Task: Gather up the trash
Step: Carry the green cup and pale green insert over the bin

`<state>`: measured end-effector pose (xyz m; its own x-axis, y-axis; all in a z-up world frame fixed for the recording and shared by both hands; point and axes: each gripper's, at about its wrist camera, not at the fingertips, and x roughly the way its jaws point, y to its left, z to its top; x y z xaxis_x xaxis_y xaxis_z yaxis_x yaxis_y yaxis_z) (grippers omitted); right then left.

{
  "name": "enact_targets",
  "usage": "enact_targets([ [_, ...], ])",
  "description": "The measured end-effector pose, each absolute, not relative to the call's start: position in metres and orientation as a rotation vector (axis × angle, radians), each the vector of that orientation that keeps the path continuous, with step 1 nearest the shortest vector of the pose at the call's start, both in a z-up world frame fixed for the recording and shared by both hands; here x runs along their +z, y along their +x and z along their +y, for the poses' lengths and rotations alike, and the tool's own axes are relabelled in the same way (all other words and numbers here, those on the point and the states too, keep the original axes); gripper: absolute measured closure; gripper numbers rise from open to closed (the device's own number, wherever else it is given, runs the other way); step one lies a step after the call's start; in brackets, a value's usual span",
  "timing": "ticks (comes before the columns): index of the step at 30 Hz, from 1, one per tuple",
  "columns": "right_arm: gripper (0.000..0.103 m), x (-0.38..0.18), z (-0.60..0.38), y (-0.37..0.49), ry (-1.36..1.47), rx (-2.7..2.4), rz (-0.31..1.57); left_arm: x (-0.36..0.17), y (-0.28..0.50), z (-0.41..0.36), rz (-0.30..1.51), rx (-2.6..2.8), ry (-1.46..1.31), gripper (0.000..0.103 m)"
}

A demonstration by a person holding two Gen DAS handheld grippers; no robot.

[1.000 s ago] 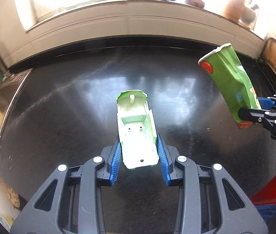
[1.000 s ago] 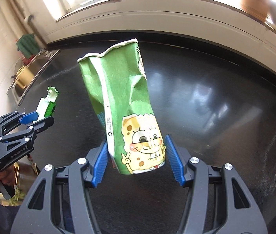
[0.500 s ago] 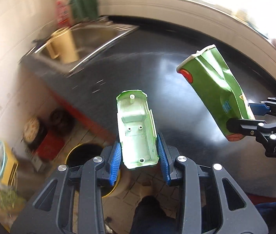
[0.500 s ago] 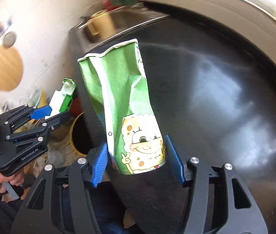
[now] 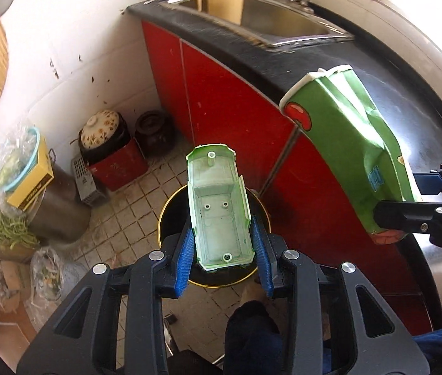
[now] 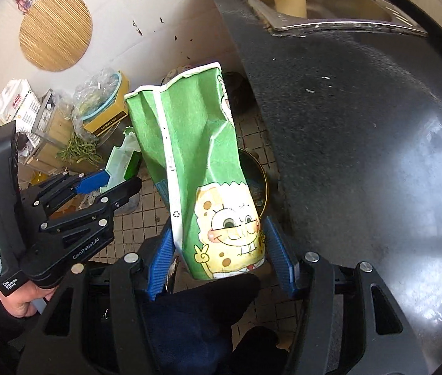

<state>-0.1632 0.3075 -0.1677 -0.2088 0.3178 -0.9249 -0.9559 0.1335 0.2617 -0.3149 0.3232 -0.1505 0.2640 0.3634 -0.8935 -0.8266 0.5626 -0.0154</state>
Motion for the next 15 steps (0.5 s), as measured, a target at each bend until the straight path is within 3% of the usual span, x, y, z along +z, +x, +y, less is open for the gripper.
enact_targets([
  [15,0.046,-0.197,0.363,-0.19,-0.795,1.341,1.29,-0.187,-0.329,0.368,1.017,0.856,-0.625,0.068],
])
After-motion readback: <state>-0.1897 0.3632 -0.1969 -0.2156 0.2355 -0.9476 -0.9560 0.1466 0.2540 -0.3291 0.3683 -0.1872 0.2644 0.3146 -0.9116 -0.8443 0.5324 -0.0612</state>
